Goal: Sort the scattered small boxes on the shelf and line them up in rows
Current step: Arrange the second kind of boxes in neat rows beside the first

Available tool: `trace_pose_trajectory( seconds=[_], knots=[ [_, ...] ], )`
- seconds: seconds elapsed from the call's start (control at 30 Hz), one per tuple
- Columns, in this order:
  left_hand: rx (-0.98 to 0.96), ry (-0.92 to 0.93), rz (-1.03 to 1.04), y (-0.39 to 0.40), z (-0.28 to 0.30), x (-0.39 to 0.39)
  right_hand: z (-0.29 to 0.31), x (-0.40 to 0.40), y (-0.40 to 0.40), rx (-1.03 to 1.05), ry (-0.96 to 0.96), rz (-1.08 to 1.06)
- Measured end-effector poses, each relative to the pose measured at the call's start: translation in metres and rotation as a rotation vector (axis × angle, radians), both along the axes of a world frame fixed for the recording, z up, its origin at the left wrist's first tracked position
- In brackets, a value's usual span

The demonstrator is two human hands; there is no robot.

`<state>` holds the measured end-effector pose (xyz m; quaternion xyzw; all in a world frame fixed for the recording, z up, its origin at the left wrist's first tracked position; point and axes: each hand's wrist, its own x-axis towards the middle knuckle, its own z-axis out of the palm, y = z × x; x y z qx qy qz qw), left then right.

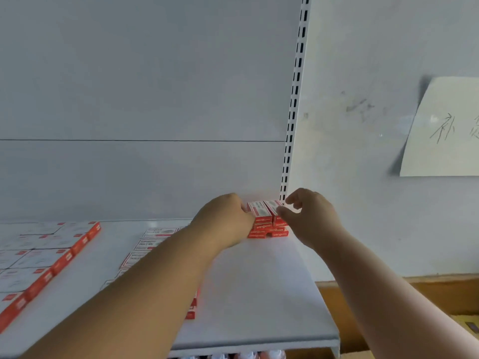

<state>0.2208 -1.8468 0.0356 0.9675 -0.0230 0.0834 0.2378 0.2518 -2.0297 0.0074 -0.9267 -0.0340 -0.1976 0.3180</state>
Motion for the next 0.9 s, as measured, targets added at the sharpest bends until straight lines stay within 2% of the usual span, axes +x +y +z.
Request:
trace_pose_trajectory(
  seconds=[0.13, 0.33, 0.5, 0.67, 0.9],
  knots=[
    [0.086, 0.094, 0.107, -0.025, -0.002, 0.032, -0.007, 0.026, -0.006, -0.039, 0.171, 0.118],
    [0.043, 0.190, 0.237, -0.040, -0.011, 0.046, -0.015, 0.038, -0.016, 0.066, 0.208, 0.252],
    [-0.255, 0.125, 0.333, -0.038, -0.015, 0.046, -0.017, 0.042, -0.023, 0.267, 0.232, 0.300],
    [-0.635, -0.017, 0.309, -0.036, -0.012, 0.038, -0.010, 0.038, -0.024, 0.619, 0.252, 0.361],
    [-0.903, -0.066, 0.157, -0.015, 0.004, 0.005, 0.012, 0.019, -0.006, 1.075, 0.316, 0.465]
  ],
)
